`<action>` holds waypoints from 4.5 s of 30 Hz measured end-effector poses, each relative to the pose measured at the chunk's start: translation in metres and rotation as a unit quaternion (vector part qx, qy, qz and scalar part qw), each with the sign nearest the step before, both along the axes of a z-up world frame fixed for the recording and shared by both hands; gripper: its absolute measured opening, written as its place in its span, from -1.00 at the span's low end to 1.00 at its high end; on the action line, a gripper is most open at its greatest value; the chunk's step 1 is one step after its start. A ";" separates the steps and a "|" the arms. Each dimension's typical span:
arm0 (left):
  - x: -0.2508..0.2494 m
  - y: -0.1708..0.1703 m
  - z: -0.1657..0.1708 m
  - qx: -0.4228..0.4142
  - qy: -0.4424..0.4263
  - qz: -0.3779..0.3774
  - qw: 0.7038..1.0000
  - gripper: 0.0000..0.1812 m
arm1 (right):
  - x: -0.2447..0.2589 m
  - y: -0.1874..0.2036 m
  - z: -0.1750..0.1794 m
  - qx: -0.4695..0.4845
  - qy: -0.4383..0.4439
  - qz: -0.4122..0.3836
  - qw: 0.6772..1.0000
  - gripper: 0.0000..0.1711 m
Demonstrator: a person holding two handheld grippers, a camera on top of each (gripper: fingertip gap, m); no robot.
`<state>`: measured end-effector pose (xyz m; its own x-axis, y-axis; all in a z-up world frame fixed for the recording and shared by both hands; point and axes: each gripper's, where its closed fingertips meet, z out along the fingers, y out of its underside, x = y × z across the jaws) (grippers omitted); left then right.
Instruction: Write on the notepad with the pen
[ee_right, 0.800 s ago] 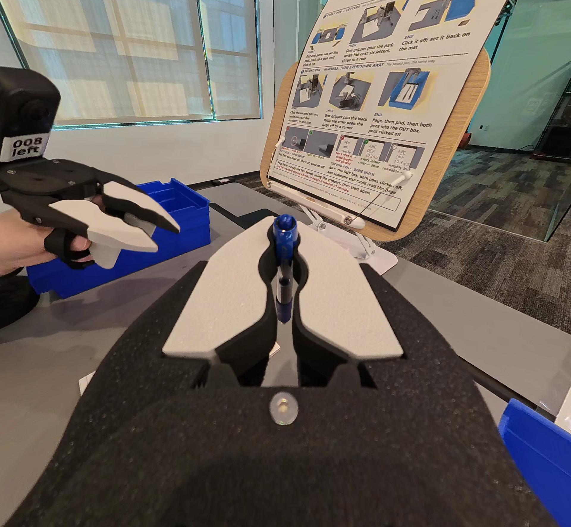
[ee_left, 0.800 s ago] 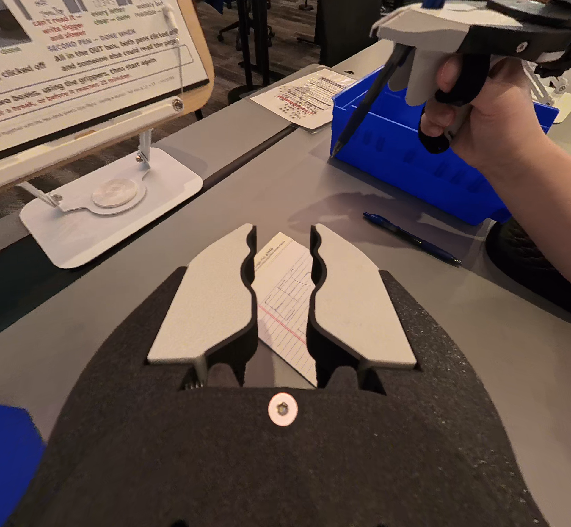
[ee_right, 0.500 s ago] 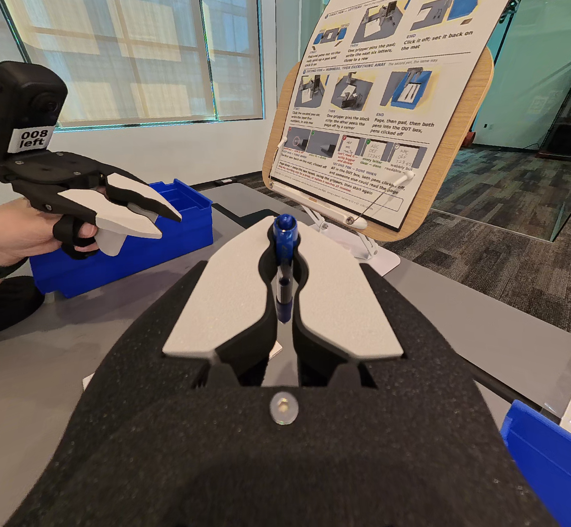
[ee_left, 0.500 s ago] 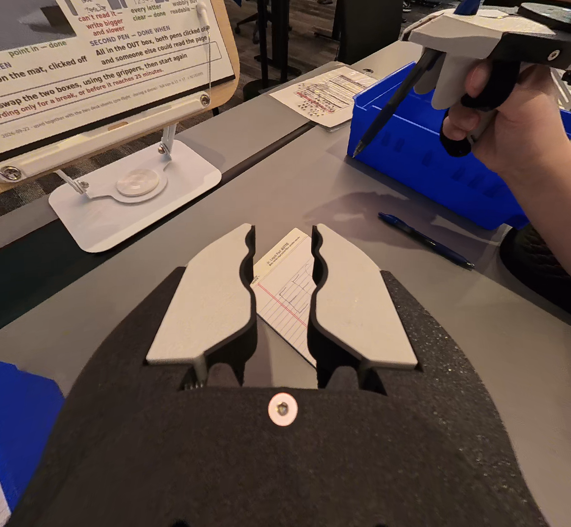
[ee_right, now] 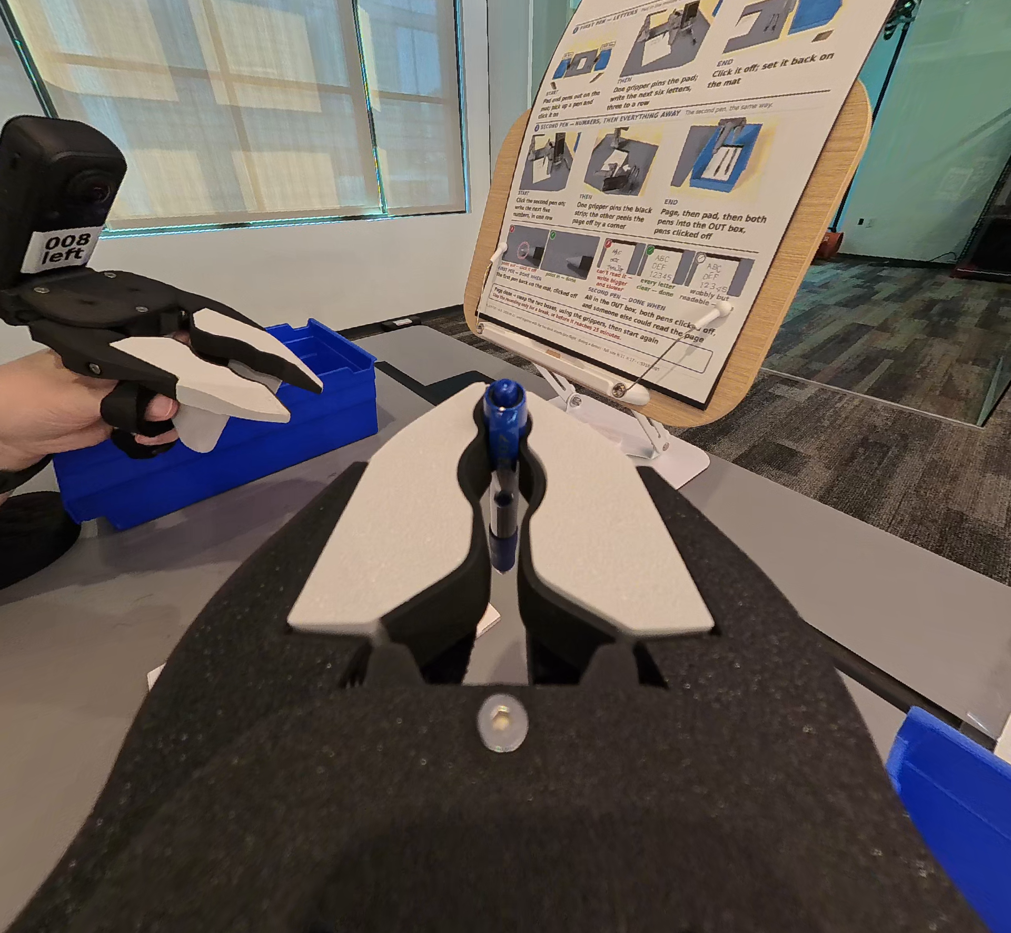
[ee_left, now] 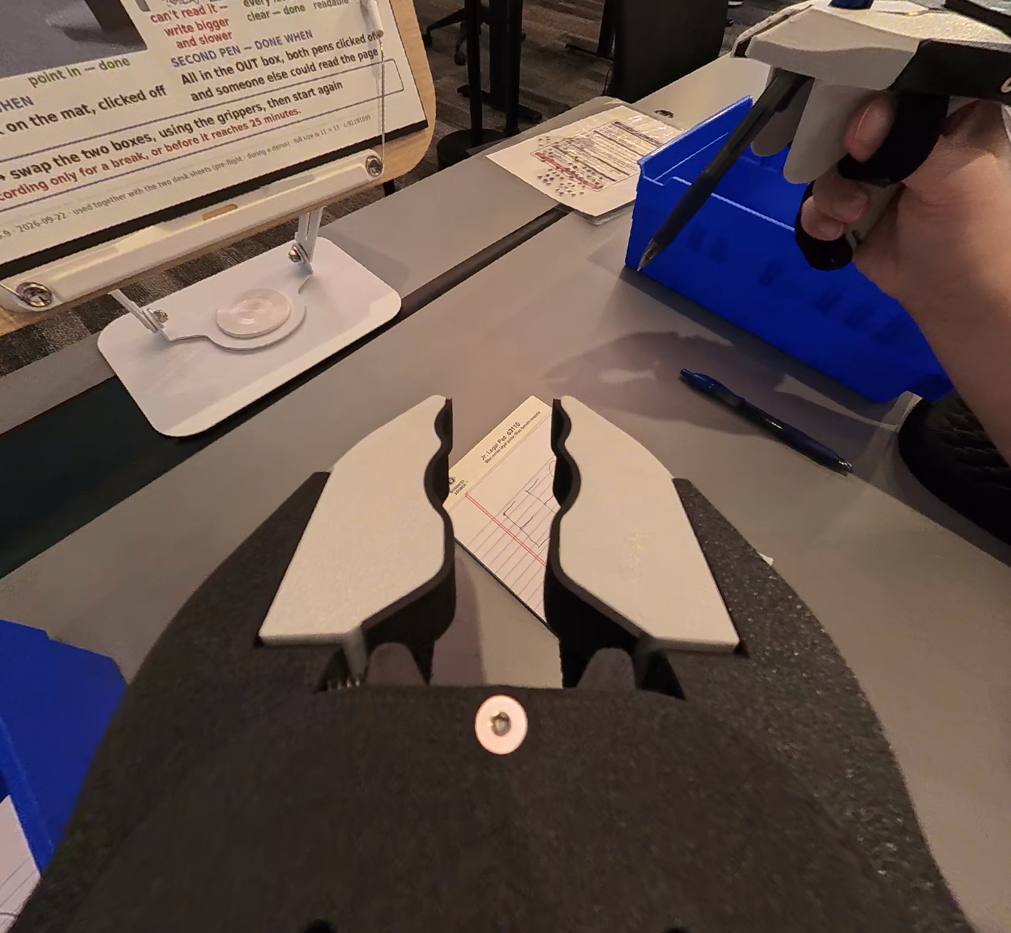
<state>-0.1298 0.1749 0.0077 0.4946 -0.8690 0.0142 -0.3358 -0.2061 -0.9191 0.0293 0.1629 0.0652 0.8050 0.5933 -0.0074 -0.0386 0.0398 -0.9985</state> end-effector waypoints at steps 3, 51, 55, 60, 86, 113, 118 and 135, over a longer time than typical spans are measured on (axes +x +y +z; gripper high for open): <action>0.000 0.000 0.000 0.000 -0.001 0.001 1.000 -0.62 | 0.000 0.000 0.001 0.001 0.001 0.000 1.000 -0.95; -0.004 -0.001 0.003 -0.016 -0.006 0.004 1.000 -0.63 | -0.006 0.002 -0.007 -0.006 -0.014 0.002 1.000 -0.95; -0.003 -0.001 0.000 -0.015 -0.001 0.004 1.000 -0.63 | -0.008 0.002 -0.006 -0.006 -0.014 0.005 1.000 -0.95; -0.001 -0.001 -0.008 -0.023 0.013 0.002 1.000 -0.63 | -0.011 -0.001 -0.005 -0.011 -0.016 0.016 1.000 -0.94; 0.025 -0.047 0.039 0.063 -0.076 -0.106 0.989 -0.78 | -0.110 -0.046 -0.027 -0.110 -0.060 0.261 0.957 -0.95; 0.036 -0.087 0.051 0.019 -0.123 -0.189 0.974 -1.00 | -0.165 -0.068 -0.051 -0.123 -0.167 0.290 0.934 -0.95; 0.035 -0.090 0.054 0.025 -0.116 -0.188 0.975 -1.00 | -0.165 -0.070 -0.047 -0.112 -0.172 0.289 0.935 -0.95; 0.004 -0.110 0.107 0.082 -0.138 -0.164 0.973 -1.00 | -0.078 -0.035 -0.110 -0.503 -0.017 0.121 0.856 -0.95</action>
<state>-0.1259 0.0647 0.1149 0.1881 -0.9811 -0.0450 -0.0942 0.0276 -0.9952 -0.0484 0.1274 -0.0448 0.6690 0.4495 -0.5920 0.1049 -0.8455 -0.5235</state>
